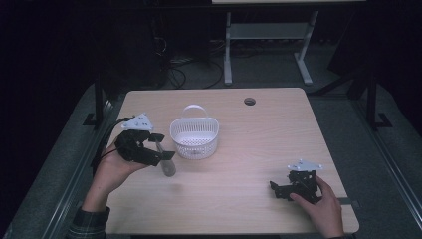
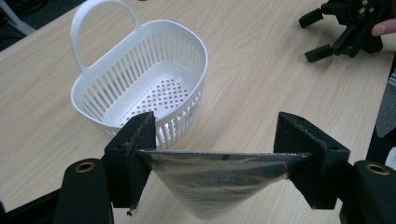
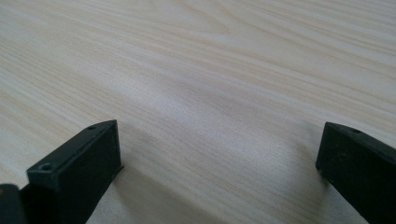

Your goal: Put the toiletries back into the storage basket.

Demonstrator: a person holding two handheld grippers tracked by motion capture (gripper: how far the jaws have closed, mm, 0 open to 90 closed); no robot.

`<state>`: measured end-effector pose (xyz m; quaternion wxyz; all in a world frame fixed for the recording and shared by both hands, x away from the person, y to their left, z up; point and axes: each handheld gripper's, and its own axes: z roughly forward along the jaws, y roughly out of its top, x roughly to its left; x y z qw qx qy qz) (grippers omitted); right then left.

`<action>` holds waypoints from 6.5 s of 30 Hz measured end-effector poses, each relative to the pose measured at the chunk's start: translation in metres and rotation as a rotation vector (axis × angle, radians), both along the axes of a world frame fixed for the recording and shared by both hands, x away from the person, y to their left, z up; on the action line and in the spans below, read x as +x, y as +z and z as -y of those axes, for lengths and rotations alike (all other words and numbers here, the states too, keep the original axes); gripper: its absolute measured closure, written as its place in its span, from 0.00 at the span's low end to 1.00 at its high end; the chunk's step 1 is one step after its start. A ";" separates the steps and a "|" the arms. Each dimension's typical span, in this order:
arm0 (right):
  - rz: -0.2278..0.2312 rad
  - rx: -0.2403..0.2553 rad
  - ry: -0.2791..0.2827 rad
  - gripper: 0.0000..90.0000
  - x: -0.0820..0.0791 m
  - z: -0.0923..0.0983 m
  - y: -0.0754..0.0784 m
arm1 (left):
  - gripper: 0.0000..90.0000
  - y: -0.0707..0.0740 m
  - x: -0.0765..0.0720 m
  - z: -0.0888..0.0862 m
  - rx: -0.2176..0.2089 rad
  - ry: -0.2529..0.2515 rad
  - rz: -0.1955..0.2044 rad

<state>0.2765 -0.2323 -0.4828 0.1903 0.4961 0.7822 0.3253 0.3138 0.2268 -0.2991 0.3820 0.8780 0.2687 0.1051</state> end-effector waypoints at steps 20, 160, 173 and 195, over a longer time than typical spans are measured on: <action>-0.001 0.001 -0.001 0.00 0.000 0.000 0.000 | 0.33 0.030 0.017 -0.002 -0.035 0.011 0.025; -0.001 0.001 0.007 0.00 0.000 0.001 0.000 | 0.28 -0.058 0.109 0.034 0.047 0.105 -0.024; -0.001 0.000 0.007 0.00 0.000 0.001 0.000 | 0.15 -0.053 0.105 0.030 0.037 0.108 -0.012; -0.002 0.000 0.007 0.00 0.000 0.001 0.000 | 0.15 -0.045 0.081 -0.004 0.031 0.129 0.020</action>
